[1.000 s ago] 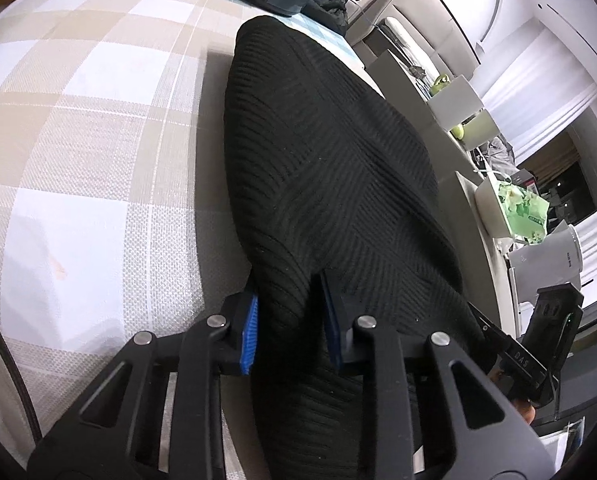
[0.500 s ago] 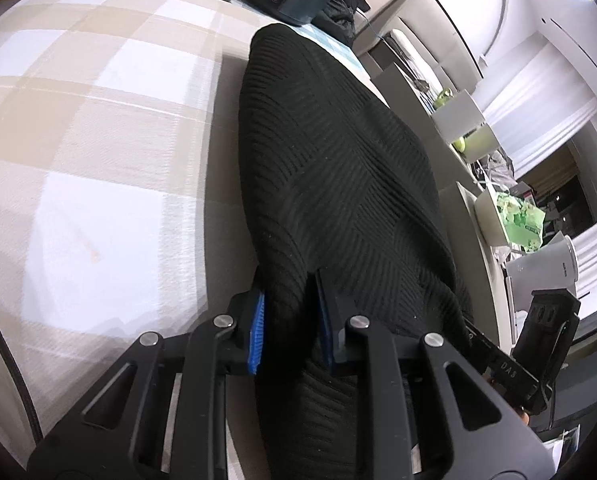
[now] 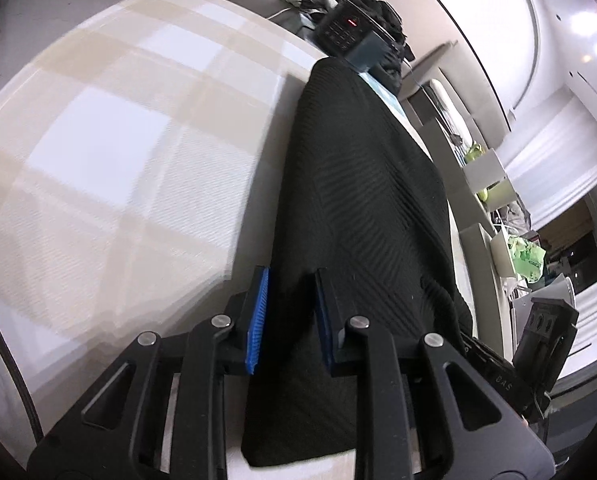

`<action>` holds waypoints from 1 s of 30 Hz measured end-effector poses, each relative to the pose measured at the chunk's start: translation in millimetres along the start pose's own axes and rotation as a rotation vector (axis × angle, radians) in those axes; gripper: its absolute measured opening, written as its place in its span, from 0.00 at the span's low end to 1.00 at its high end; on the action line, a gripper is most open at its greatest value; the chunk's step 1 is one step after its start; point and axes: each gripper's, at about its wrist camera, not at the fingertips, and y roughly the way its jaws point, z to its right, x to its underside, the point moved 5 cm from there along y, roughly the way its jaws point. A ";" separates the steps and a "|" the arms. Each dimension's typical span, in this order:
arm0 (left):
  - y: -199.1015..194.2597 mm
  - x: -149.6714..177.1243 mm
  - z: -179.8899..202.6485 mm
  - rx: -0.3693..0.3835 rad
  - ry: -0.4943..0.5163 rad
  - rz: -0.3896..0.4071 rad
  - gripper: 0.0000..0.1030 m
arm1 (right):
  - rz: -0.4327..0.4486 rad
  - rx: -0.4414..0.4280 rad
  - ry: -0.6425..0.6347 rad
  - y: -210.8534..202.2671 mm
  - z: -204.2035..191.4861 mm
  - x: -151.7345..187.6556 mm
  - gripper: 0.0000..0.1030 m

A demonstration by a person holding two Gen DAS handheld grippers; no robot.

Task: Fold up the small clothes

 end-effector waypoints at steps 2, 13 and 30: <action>-3.0 8.7 -5.3 0.009 -0.011 -0.005 0.18 | -0.009 0.009 0.008 1.5 2.6 -2.6 0.35; -12.2 44.7 4.8 0.017 0.032 -0.012 0.18 | -0.008 0.093 0.043 -17.4 23.1 -2.7 0.46; -25.4 65.8 9.4 -0.002 0.082 -0.018 0.24 | -0.048 0.071 -0.012 -17.8 11.1 12.1 0.25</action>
